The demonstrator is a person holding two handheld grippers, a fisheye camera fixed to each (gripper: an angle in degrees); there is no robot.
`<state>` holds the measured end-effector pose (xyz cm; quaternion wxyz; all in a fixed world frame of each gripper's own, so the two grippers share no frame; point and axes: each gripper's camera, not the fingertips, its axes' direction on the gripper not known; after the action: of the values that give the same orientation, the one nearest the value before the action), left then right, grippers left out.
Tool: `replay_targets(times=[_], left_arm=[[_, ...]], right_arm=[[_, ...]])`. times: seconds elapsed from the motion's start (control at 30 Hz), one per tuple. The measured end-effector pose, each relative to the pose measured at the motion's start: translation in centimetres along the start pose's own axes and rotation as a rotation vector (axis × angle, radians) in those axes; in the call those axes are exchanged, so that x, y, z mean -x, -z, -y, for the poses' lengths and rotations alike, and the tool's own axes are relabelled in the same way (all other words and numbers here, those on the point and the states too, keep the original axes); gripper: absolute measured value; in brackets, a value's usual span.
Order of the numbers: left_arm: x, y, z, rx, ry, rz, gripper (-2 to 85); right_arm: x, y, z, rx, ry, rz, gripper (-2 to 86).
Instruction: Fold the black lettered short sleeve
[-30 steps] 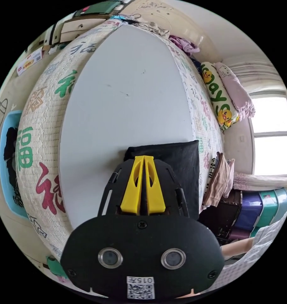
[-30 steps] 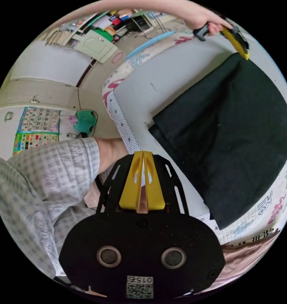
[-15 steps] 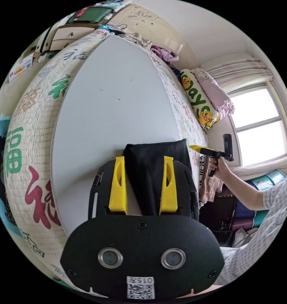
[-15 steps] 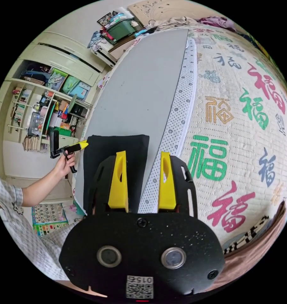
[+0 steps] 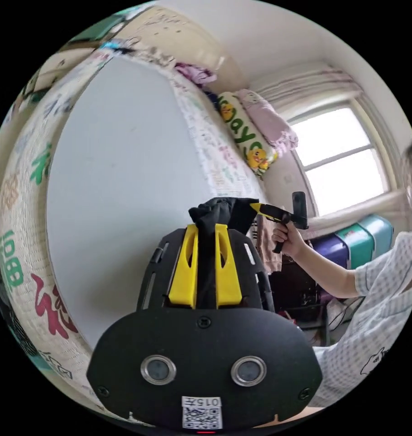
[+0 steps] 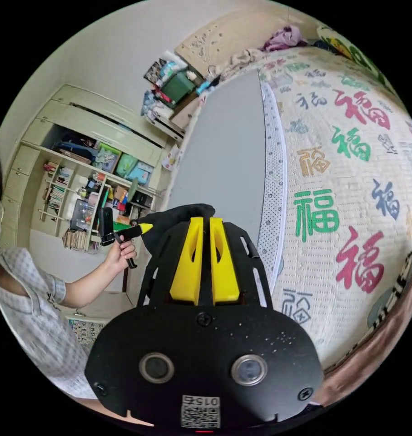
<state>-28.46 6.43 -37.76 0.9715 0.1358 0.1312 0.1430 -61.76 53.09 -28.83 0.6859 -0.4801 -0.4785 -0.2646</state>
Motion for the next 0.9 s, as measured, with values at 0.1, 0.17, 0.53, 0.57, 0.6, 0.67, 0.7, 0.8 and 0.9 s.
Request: replay_targets(times=[0.1,0.17,0.53,0.57,0.6,0.67,0.7,0.8,0.9], left_arm=[[-8.8,2.5,0.7,-0.038,-0.167,-0.037,5.9],[-13.8,3.0,1.3,-0.042,-0.257,-0.089,5.8],[-42.2,-10.3,7.9,0.006,-0.523,-0.223,5.7],[-43.6,-11.5,8.3,0.014,-0.533,-0.238,5.6],[-46.6,-14.1,9.2,0.027,-0.548,-0.269,5.6],[-50.7,-18.2,10.8,0.043,-0.561,-0.331,5.4],[-53.3,-21.1,11.8,0.051,-0.578,-0.386,5.4],[-58.9,-29.2,14.6,0.086,-0.581,-0.529,5.2],[-63.4,-38.7,18.1,0.146,-0.553,-0.598,5.1]], right_arm=[[-1.0,4.7,-10.3,-0.200,-0.007,0.085,1.2],[-1.9,7.1,-16.2,-0.294,0.008,0.113,1.1],[-14.1,21.1,-39.5,-0.496,0.100,-0.015,1.1],[-14.9,23.8,-41.5,-0.500,0.112,-0.070,1.1],[-15.6,26.4,-43.5,-0.506,0.112,-0.121,1.2],[-16.6,30.2,-46.3,-0.509,0.093,-0.213,1.3],[-17.2,32.4,-47.9,-0.517,0.061,-0.288,1.3],[-18.8,36.3,-50.7,-0.543,-0.042,-0.491,1.4],[-22.9,37.5,-50.1,-0.496,-0.125,-0.743,1.6]])
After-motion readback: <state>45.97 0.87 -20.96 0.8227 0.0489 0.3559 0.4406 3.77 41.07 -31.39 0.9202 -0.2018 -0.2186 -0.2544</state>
